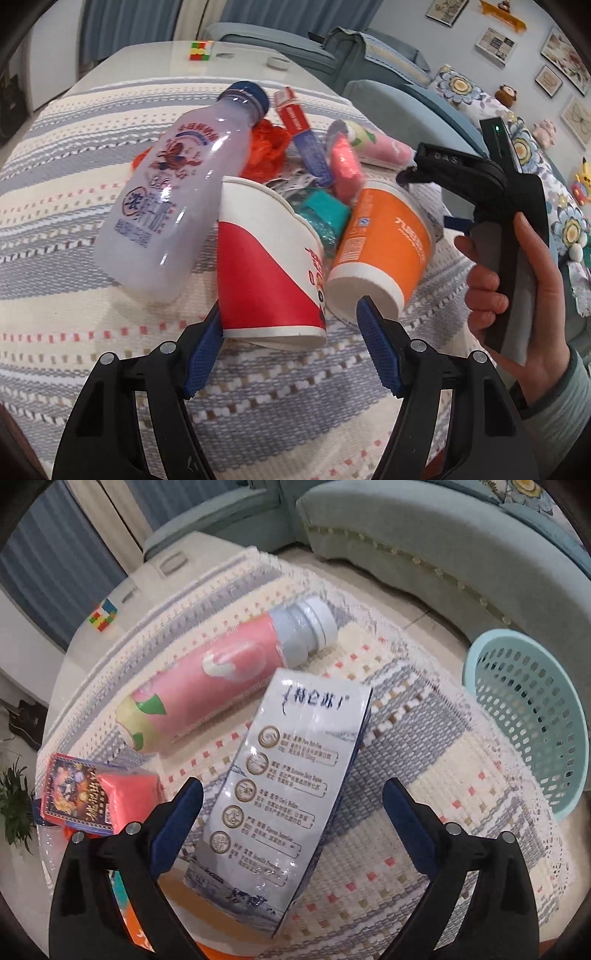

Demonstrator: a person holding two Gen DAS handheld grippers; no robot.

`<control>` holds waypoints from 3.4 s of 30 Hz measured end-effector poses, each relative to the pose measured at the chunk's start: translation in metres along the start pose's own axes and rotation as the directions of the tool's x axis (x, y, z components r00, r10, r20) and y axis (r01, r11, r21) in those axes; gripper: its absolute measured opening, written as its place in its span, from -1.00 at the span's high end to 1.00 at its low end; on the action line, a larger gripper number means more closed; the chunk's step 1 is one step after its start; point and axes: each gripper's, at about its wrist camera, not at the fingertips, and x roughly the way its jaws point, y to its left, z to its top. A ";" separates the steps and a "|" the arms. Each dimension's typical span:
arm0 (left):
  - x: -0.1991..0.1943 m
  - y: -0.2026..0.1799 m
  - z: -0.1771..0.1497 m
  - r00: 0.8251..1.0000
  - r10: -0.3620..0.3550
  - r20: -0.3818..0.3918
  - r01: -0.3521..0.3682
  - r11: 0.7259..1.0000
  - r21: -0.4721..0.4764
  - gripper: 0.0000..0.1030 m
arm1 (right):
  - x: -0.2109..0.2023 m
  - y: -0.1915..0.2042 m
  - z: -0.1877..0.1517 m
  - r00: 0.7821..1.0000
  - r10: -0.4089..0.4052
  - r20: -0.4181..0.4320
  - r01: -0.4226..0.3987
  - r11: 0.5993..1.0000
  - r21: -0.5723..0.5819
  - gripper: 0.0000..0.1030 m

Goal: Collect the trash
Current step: 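Grasp the red-white paper cup with left tool while right tool grasps white milk carton, then carry both items over the wastebasket and open both tools to drop them, then grasp the plastic milk bottle with left tool while right tool grasps orange soymilk cup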

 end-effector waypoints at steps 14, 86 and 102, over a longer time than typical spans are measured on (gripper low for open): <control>-0.020 0.010 -0.006 0.996 0.017 0.089 -0.011 0.998 -0.063 0.05 | -0.012 -0.013 -0.018 0.994 -0.096 -0.051 0.087 0.982 -0.166 0.01; 0.046 -0.249 0.060 0.994 -0.113 0.006 0.105 0.937 0.334 -0.30 | -0.076 -0.241 0.027 0.987 -0.036 0.157 0.030 0.999 0.044 -0.27; -0.079 -0.070 0.070 0.955 0.101 0.278 -0.129 0.988 0.081 -0.40 | -0.137 -0.061 -0.050 0.945 0.244 0.216 -0.165 0.930 -0.329 -0.27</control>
